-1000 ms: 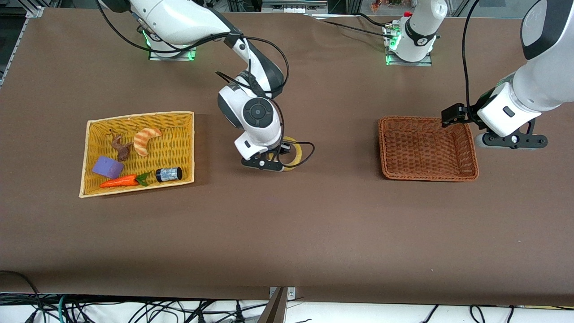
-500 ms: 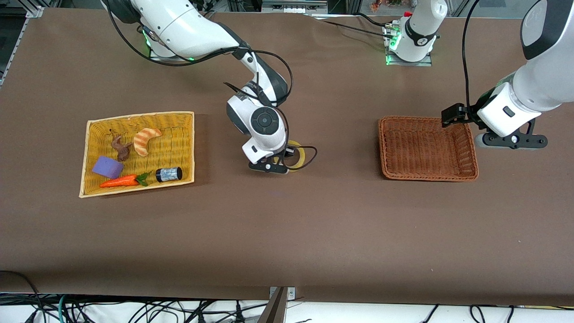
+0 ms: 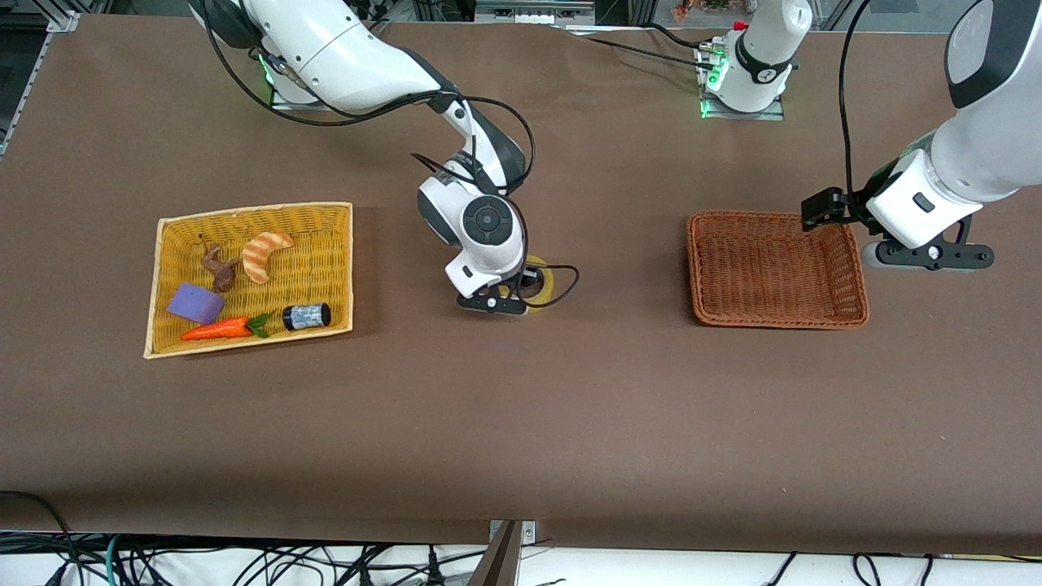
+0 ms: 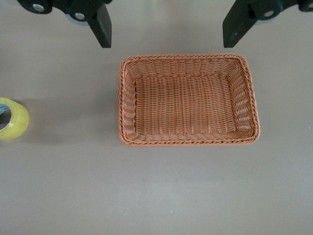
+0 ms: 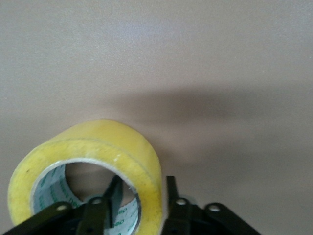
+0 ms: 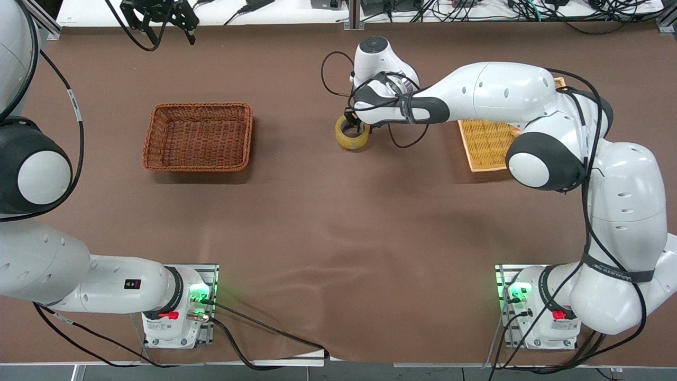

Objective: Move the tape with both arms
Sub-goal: 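Lift the tape roll and carry it to the table middle, then set the tape roll down and open the right gripper, then withdraw the right gripper while the left gripper reaches toward the tape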

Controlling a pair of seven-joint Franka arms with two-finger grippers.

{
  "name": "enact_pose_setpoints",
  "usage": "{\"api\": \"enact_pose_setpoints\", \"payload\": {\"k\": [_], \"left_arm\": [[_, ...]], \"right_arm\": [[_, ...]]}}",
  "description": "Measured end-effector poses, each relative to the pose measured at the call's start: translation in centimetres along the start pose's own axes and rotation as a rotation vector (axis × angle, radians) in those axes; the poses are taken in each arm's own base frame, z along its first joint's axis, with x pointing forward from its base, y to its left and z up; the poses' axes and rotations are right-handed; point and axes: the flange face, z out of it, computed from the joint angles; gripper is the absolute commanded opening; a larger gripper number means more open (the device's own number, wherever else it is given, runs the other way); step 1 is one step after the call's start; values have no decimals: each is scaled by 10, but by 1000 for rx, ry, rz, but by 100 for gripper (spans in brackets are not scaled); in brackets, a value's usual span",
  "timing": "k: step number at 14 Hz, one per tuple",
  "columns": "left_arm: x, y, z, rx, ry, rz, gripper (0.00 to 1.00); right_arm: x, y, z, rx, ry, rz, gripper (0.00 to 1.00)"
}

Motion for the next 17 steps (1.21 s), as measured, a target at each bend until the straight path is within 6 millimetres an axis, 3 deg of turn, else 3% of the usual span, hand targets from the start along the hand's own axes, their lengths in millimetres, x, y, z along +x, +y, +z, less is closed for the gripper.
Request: {"api": "enact_pose_setpoints", "payload": {"k": [2, 4, 7, 9, 12, 15, 17], "left_arm": [[0, 0, 0, 0, 0, 0, 100], [0, 1, 0, 0, 0, 1, 100], [0, 2, 0, 0, 0, 4, 100], [0, 4, 6, 3, -24, 8, 100], [-2, 26, 17, 13, -68, 47, 100], [-6, 40, 19, 19, -77, 67, 100], [-6, 44, 21, 18, -69, 60, 100]], "right_arm": [[2, -1, -5, 0, 3, 1, 100], [7, -2, -24, -7, 6, 3, 100], [23, 4, -86, -31, 12, -22, 100], [45, 26, -130, -29, 28, -73, 100], [93, 100, -192, -40, 32, -118, 100], [129, 200, -248, -76, -13, -163, 100], [149, 268, -272, -82, -40, -195, 100]]}}
